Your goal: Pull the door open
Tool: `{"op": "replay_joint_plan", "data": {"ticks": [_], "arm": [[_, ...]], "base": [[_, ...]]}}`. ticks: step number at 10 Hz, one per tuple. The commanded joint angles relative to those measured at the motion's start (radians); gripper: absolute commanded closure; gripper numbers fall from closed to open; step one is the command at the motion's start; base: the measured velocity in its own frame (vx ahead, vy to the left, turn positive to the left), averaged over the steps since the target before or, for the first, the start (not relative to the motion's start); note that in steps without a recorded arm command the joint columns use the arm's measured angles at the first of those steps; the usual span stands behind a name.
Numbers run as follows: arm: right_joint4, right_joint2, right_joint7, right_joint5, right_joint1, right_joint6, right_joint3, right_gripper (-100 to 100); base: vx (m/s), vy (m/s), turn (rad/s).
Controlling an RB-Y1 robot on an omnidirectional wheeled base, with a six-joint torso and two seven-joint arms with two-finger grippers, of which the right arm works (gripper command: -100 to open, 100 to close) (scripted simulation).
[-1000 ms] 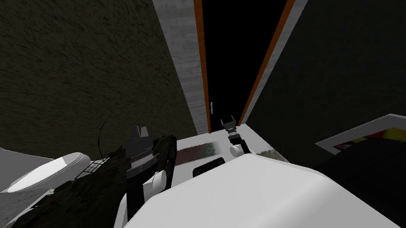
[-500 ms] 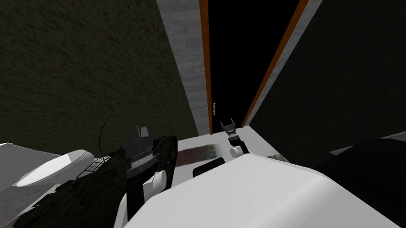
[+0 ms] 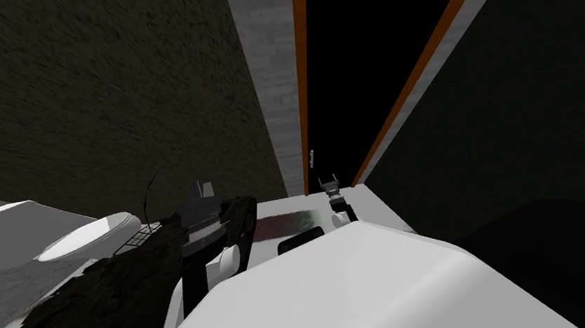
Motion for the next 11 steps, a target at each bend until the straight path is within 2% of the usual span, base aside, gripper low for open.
{"op": "replay_joint_plan", "data": {"ticks": [1,9,10,11], "arm": [[0.034,-0.007,-0.032,-0.018,-0.005,-0.014,0.011,-100],[0.188,-0.042,-0.166,-0.105,-0.038,-0.060,0.056,-100],[0.224,-0.050,-0.197,-0.125,-0.046,-0.071,0.066,-100],[0.239,-0.054,-0.211,-0.134,-0.049,-0.076,0.071,-100]], "base": [[0.110,-0.023,0.047],[0.094,-0.031,0.057],[0.124,-0.042,0.113],[0.120,-0.041,0.073]]}}
